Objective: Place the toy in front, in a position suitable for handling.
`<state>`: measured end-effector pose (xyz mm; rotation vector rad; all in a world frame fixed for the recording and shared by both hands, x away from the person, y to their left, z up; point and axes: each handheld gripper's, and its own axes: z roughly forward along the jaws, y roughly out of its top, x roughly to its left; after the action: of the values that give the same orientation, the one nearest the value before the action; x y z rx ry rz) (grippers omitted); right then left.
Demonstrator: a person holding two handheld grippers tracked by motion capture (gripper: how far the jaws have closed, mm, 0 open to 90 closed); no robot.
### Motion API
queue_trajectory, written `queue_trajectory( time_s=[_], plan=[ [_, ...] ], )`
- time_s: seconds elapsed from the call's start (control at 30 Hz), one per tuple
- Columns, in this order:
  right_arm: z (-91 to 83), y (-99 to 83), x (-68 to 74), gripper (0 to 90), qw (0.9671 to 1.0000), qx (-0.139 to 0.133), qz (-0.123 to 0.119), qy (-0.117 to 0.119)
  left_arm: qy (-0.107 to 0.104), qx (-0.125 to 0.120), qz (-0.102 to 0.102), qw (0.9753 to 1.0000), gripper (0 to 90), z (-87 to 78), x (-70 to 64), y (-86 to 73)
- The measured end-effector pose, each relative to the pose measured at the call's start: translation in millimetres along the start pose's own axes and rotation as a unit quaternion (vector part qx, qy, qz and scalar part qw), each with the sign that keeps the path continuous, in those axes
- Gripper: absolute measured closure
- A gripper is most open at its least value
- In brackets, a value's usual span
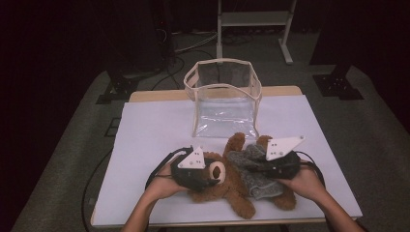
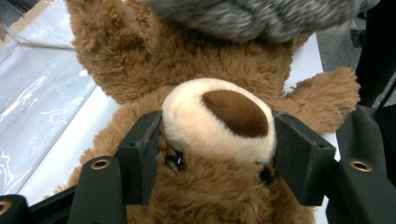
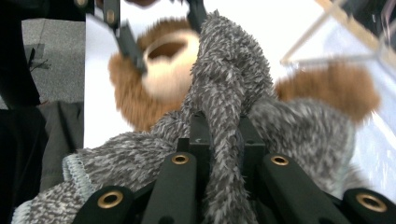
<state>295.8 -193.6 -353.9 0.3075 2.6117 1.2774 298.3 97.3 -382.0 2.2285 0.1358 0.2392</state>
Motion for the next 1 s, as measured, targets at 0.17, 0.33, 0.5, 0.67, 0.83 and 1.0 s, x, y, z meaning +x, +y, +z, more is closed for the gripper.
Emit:
queue_trajectory(
  time_s=[0.17, 0.33, 0.5, 0.67, 0.83, 1.0],
  plan=[
    [26.6, 19.4, -6.1, 80.0, 0.9991, 0.028, -0.030, 0.015, 0.004, 0.008, 0.015, 0.9999, 37.6, -2.1, -3.6, -1.3],
    [15.4, 4.9, -20.4, 79.9, 0.9994, 0.029, -0.007, 0.017, 0.005, 0.005, 0.015, 0.9999, 37.9, -4.4, -2.4, -2.5],
    [-7.0, -17.8, -35.1, 80.0, 0.9990, 0.029, 0.035, 0.002, 0.007, 0.003, 0.009, 0.9999, 36.2, -5.7, 2.1, -1.5],
    [-10.0, -33.7, -30.4, 80.4, 0.9978, 0.010, 0.064, 0.012, 0.013, 0.008, 0.007, 0.9999, 36.1, -10.8, 8.9, -2.2],
    [-6.9, -35.5, -16.9, 80.6, 0.9980, -0.003, 0.062, 0.010, 0.005, 0.006, -0.001, 1.0000, 35.5, -14.7, 11.1, -7.5],
    [-6.6, -38.7, -6.4, 80.7, 0.9980, -0.011, 0.062, 0.008, -0.013, -0.008, -0.005, 0.9999, 32.4, -18.9, 6.6, -5.0]
  ],
)
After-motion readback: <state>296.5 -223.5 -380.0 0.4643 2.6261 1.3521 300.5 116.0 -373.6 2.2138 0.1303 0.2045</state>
